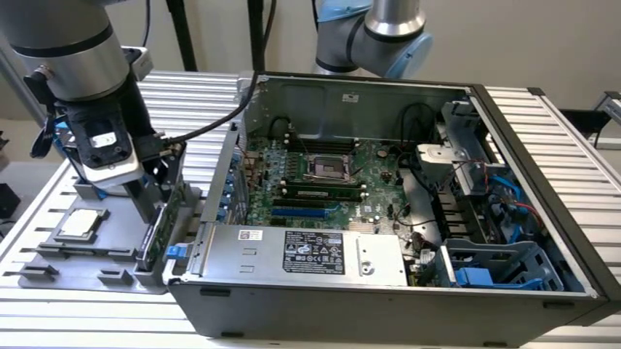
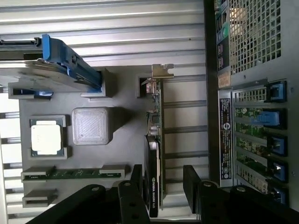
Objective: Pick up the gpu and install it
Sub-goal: 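Pick up the gpu and move the gpu toward the slot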
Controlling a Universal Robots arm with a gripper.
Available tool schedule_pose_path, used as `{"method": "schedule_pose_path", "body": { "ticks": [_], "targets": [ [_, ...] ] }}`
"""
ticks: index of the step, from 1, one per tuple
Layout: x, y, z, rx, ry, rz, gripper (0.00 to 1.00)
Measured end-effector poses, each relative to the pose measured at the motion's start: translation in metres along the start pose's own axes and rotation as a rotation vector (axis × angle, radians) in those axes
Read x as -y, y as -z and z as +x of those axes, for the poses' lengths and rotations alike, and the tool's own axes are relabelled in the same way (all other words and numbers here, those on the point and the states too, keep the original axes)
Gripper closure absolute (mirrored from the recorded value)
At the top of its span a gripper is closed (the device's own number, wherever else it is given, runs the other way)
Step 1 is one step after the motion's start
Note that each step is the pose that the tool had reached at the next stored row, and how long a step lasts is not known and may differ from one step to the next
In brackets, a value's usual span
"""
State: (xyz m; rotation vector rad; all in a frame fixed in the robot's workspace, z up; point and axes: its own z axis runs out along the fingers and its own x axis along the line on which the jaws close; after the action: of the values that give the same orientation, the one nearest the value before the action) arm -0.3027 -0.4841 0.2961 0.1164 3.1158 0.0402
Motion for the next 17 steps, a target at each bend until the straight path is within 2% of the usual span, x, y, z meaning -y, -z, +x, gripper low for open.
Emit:
{"method": "schedule_pose_path", "body": {
  "ticks": [17],
  "targets": [
    [0.0009, -0.0308, 0.001, 0.0009, -0.041, 0.0011, 0.52]
  ]
}}
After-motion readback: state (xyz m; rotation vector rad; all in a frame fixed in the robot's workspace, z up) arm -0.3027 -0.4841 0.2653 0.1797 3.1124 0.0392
